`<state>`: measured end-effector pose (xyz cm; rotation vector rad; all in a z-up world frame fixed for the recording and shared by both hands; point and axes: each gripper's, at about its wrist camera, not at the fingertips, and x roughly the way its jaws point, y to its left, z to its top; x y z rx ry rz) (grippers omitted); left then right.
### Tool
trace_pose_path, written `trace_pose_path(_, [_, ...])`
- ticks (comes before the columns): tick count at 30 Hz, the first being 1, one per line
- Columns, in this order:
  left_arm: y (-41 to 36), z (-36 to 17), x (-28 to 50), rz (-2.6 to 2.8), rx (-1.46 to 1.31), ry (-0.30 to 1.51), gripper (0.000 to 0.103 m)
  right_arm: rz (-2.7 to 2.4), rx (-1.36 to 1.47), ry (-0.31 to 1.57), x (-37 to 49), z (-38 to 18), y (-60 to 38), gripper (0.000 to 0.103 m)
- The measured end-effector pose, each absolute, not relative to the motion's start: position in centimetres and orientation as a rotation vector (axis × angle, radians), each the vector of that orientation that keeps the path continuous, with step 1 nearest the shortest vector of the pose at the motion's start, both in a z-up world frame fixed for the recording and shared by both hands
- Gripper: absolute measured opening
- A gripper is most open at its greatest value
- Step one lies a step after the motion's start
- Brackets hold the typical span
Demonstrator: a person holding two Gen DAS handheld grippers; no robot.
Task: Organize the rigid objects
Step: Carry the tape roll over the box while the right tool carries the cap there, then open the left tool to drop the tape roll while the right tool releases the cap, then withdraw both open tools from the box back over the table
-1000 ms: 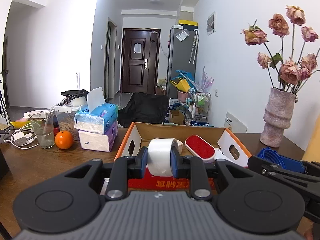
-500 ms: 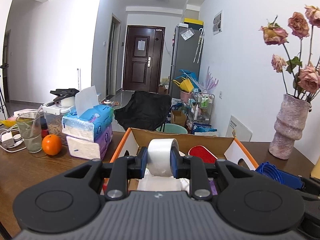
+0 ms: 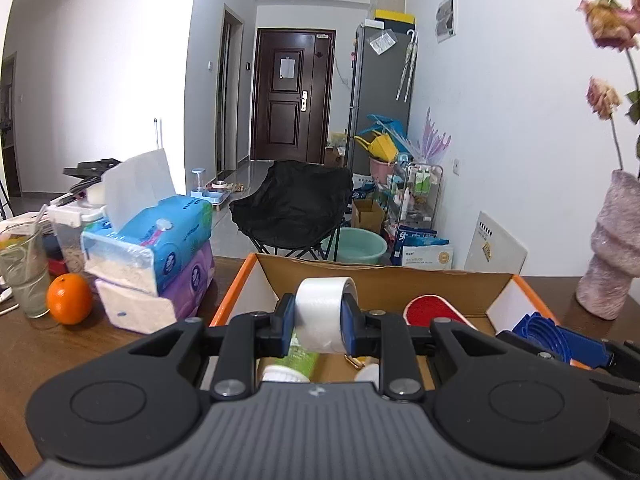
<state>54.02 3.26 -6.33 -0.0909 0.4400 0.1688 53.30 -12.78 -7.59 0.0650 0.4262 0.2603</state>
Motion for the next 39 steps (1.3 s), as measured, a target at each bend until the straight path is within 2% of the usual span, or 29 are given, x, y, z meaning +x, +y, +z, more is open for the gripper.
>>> trace_pose_path(2, [3.4, -6.6, 54.8, 0.170, -0.079, 0.449, 0.027, 0.264, 0.052, 0.441, 54.5, -7.9, -12.6, 0.053])
trace_pose_path(4, [3.5, -6.9, 55.3, 0.172, -0.074, 0.453, 0.045, 0.260, 0.038, 0.455, 55.4, -8.3, -12.5, 0.057])
trace_pose_path(6, [3.7, -6.9, 55.2, 0.163, -0.062, 0.432, 0.079, 0.243, 0.029, 0.461, 55.9, -8.5, -12.8, 0.088])
trace_pose_path(8, [3.8, -6.7, 54.9, 0.183, -0.051, 0.413, 0.095, 0.222, 0.035, 0.449, 55.8, -8.5, -13.3, 0.102])
trace_pose_path(9, [3.9, -6.6, 54.6, 0.186, -0.054, 0.403, 0.101, 0.213, 0.043, 0.444, 55.7, -8.4, -13.6, 0.103])
trace_pose_path(19, [3.3, -3.0, 48.0, 0.170, -0.008, 0.345, 0.103, 0.173, 0.045, 0.407, 50.4, -5.4, -16.5, 0.103])
trace_pose_path(29, [2.0, 1.4, 33.7, 0.118, -0.014, 0.320, 0.103, 0.224, 0.032, 0.326, 35.6, 0.4, -18.5, 0.103])
trace_pose_path(39, [1.0, 1.6, 19.3, 0.134, -0.033, 0.370, 0.103, 0.255, 0.051, 0.306, 22.0, 2.4, -20.8, 0.103])
